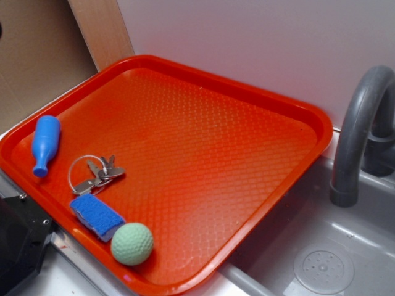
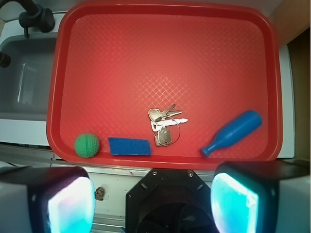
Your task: Grab the silver keys.
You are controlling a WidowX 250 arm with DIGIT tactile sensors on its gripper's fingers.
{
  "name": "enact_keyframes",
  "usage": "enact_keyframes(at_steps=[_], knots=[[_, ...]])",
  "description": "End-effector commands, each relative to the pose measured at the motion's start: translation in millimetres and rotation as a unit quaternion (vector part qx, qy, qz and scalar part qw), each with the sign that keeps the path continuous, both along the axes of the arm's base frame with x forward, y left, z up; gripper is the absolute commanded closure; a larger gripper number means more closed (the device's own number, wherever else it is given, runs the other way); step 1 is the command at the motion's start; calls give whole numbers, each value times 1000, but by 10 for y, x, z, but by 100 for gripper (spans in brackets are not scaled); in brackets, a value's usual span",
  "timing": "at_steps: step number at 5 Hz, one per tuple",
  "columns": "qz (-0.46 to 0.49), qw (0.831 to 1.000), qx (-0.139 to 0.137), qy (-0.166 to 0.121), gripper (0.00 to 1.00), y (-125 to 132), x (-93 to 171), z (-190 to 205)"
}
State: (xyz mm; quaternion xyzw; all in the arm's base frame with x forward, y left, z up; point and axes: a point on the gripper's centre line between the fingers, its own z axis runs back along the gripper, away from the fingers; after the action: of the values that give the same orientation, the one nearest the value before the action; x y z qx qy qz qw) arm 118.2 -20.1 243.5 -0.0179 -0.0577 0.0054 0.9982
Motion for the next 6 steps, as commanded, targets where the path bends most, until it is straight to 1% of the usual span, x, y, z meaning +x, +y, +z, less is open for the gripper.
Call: enact_keyframes(at_steps=[1, 2, 3, 4, 5, 6], knots=[[0, 1000, 0, 0, 0, 0, 0, 0], [-48, 998, -46, 6, 0, 393, 169, -227], [-83, 992, -95, 20, 0, 644, 284, -526], [-88, 984, -154, 28, 0, 829, 385, -991], [-124, 980, -140, 70, 0, 633, 512, -1488], [-176, 965, -166, 98, 0, 384, 482, -1740]])
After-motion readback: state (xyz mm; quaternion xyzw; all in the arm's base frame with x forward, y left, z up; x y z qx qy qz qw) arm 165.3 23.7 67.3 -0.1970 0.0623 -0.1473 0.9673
